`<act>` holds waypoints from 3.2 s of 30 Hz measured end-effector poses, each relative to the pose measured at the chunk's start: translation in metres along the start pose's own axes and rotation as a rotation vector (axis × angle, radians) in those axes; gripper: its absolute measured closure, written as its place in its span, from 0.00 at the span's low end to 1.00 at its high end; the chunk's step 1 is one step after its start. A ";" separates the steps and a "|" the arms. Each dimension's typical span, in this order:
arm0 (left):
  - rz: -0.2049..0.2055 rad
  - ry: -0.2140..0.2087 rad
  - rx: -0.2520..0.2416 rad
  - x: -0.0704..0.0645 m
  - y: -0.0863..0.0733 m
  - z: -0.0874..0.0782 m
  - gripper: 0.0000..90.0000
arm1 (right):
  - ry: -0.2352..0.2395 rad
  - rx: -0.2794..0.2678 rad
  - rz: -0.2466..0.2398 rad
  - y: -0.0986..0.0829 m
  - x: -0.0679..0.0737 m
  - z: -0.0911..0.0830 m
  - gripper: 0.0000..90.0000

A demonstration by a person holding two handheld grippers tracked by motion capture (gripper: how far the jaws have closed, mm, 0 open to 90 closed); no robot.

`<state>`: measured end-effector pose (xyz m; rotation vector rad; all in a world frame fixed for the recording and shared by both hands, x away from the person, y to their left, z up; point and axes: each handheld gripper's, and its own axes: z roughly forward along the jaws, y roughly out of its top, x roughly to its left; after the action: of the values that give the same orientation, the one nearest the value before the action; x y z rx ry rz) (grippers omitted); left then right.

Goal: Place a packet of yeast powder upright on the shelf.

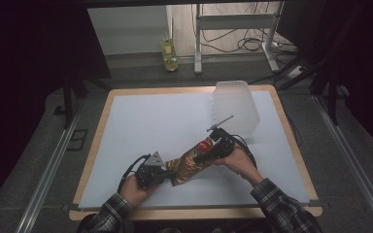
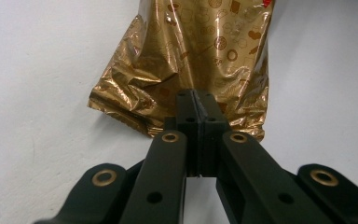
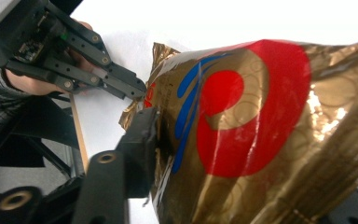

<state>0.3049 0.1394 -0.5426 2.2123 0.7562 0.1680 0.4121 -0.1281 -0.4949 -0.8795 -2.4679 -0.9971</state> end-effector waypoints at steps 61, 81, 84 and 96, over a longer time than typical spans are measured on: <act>0.000 0.111 -0.109 0.003 0.004 -0.018 0.11 | -0.254 -0.184 -0.300 0.034 0.037 -0.093 0.76; 0.022 0.133 -0.128 0.008 0.002 -0.020 0.04 | -0.353 -0.212 -0.433 0.055 0.034 -0.135 0.76; 0.021 0.130 -0.126 0.009 0.002 -0.019 0.04 | -0.374 -0.221 -0.450 0.059 0.032 -0.142 0.76; 0.032 0.128 -0.127 0.008 0.002 -0.018 0.03 | -0.453 -0.211 -0.494 0.067 0.019 -0.173 0.77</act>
<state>0.3064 0.1547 -0.5300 2.1084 0.7586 0.3663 0.4544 -0.2057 -0.3312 -0.6118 -3.1040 -1.3633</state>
